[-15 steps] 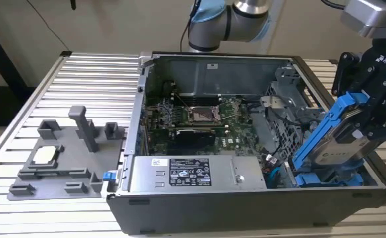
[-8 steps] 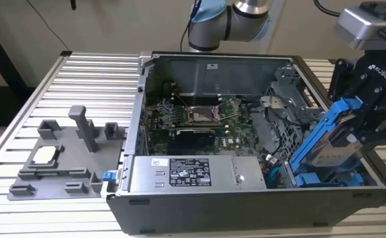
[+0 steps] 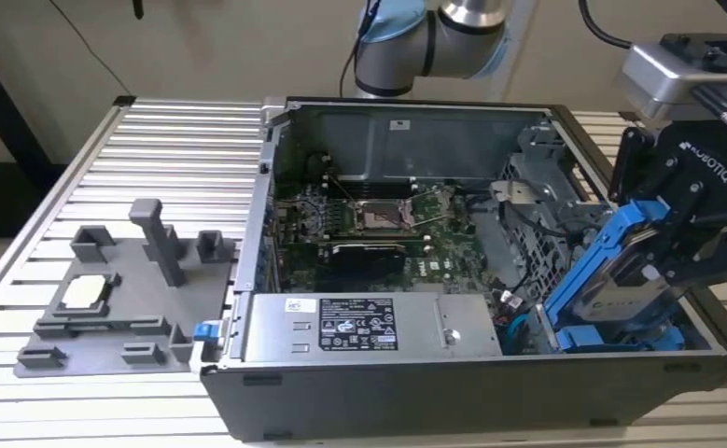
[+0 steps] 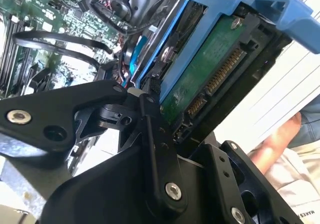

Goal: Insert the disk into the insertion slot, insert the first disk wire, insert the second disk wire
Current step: 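Insert the disk into the insertion slot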

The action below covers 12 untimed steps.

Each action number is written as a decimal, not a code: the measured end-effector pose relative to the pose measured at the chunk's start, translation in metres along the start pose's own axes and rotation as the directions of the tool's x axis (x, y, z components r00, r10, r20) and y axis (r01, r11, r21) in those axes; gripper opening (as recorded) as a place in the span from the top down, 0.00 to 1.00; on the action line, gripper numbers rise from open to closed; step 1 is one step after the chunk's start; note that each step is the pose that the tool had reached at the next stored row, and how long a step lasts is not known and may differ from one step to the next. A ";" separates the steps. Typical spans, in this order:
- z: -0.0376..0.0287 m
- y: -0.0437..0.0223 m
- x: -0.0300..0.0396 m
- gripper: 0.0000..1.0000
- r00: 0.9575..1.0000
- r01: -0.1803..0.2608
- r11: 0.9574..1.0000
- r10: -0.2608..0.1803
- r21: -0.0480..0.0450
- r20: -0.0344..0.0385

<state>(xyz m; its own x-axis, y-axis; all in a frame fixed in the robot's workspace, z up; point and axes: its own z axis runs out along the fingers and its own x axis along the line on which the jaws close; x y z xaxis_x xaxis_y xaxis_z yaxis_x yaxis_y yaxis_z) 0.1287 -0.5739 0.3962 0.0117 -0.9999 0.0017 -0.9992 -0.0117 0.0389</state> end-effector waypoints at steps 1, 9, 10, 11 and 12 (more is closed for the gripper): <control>0.0020 -0.0001 0.0000 0.67 1.000 0.000 1.000 0.000 0.000 0.000; 0.0164 -0.0007 -0.0001 0.67 1.000 0.000 1.000 0.000 0.000 0.000; 0.0182 -0.0008 -0.0001 0.67 1.000 0.000 1.000 0.000 0.000 0.000; 0.0201 -0.0008 -0.0001 0.67 1.000 0.000 1.000 0.000 0.000 0.000; 0.0220 -0.0009 -0.0001 0.67 1.000 0.000 1.000 0.000 0.000 0.000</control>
<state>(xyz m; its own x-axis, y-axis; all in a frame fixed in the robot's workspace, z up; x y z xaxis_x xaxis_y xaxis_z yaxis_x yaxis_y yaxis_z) 0.1288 -0.5738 0.3742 0.0118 -0.9999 0.0015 -0.9992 -0.0118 0.0389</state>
